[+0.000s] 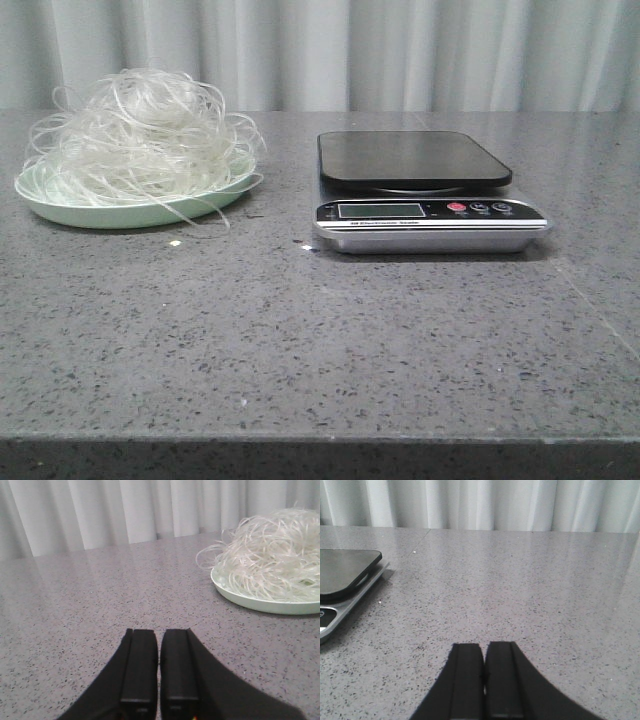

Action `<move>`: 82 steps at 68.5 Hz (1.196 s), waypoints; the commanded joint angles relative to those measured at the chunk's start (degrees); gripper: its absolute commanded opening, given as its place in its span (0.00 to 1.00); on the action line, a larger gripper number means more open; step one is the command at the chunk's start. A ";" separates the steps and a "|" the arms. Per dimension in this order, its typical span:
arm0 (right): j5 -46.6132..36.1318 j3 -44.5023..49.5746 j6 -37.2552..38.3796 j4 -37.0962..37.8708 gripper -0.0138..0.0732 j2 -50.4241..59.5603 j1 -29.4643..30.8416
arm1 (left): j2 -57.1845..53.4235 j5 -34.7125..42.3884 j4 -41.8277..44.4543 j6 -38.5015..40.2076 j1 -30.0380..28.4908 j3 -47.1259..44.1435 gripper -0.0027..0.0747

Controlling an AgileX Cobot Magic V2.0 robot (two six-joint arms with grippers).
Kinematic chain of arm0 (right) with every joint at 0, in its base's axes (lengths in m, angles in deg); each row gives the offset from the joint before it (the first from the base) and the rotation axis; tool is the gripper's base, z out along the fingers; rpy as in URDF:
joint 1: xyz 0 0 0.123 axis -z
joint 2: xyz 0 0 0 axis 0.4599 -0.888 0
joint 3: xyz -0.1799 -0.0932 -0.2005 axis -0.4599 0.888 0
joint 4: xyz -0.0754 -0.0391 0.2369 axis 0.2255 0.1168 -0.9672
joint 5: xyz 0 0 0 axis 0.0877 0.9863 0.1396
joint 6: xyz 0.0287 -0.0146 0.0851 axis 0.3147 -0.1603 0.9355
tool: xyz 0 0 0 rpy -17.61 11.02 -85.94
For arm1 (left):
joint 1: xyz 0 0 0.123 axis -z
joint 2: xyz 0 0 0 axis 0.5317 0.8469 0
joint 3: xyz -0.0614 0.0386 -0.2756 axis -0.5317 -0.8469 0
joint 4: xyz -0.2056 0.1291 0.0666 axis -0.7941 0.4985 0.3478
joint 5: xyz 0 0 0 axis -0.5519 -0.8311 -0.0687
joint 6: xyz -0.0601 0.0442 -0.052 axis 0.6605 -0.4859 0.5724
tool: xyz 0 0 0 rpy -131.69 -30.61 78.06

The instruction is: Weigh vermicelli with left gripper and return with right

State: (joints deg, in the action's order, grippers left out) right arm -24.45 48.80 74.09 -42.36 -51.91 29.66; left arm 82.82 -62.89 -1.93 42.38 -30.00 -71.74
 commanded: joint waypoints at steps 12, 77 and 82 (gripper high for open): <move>-4.10 -0.39 0.11 0.45 0.33 0.95 0.05 | -1.19 4.69 -0.62 0.71 -0.16 -0.50 0.22; -4.10 -0.39 0.11 0.45 0.33 0.95 0.05 | -1.19 5.65 -0.99 8.36 -0.16 -0.50 0.22; -4.10 -0.39 0.11 0.45 0.33 0.95 0.05 | -1.19 5.65 -0.99 8.36 -0.16 -0.50 0.22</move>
State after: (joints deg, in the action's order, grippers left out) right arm -24.45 48.80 74.18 -42.36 -51.91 29.66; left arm 82.82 -62.07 -2.28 50.21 -30.00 -71.74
